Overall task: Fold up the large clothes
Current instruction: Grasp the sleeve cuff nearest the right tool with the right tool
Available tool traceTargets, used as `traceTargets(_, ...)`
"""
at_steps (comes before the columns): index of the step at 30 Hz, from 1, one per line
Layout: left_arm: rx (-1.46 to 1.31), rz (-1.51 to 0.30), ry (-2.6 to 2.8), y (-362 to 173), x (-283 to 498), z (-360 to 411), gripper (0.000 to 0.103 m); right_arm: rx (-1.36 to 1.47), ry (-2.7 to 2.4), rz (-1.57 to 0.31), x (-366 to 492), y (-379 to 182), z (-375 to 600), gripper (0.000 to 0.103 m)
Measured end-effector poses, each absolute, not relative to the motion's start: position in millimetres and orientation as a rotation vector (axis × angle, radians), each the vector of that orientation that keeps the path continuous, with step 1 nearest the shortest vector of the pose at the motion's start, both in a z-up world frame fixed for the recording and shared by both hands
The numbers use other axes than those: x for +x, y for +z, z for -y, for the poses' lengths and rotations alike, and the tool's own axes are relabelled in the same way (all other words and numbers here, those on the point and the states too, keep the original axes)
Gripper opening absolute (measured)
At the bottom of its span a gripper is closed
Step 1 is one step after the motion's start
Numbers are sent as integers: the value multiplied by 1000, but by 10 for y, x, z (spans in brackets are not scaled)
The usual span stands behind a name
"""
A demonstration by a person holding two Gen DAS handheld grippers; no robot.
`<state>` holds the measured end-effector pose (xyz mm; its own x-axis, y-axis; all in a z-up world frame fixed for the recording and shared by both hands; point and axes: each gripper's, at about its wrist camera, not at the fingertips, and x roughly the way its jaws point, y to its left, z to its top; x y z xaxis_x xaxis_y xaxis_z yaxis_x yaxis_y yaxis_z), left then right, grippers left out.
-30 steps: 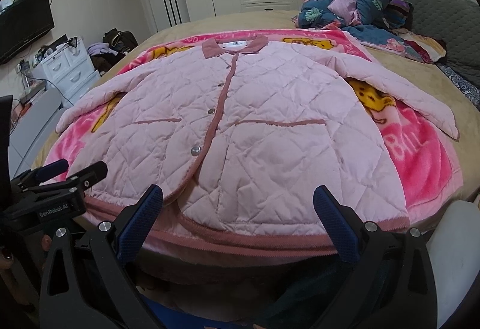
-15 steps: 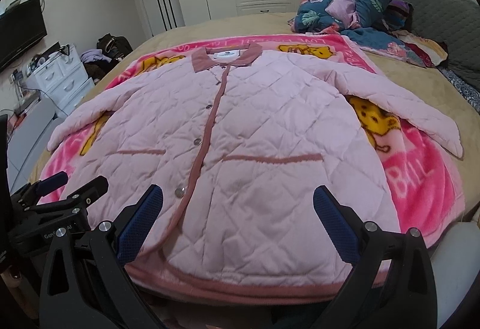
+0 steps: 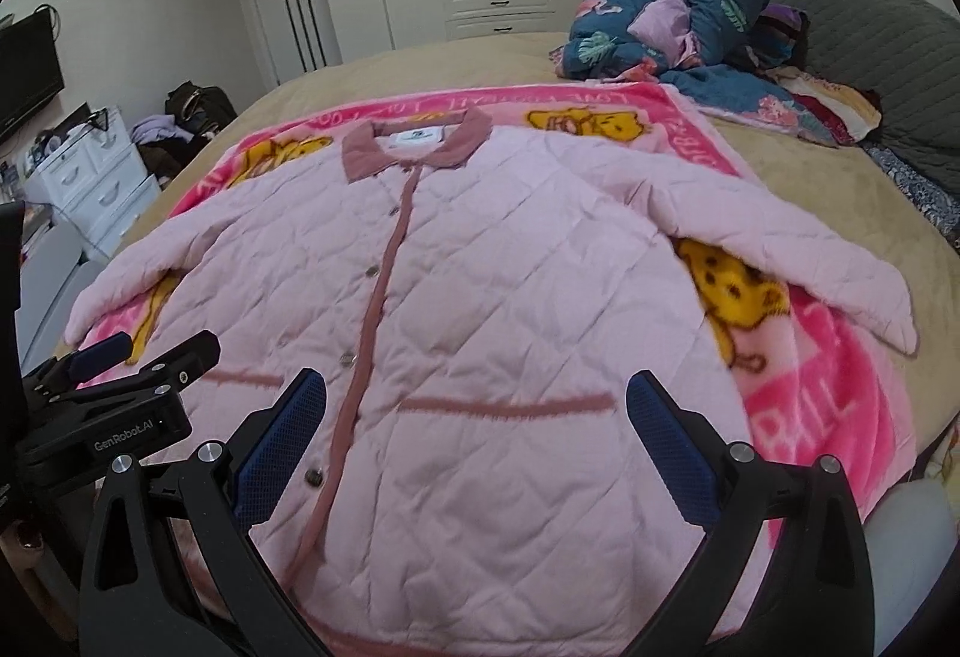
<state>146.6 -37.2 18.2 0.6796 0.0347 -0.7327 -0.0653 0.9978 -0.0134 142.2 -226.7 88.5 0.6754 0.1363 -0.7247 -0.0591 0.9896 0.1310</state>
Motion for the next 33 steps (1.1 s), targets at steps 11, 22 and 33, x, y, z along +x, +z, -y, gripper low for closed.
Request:
traceTargets(11, -14, -830, 35, 268, 1904, 593, 95, 126, 45, -823, 1877, 916, 2510, 99)
traceTargets(22, -15, -872, 12, 165, 2480, 858, 95, 175, -44, -853, 2474, 745, 2938, 99)
traceTargets(33, 9, -884, -2, 111, 3060, 1126, 95, 253, -140, -856, 3118, 566, 3479, 99)
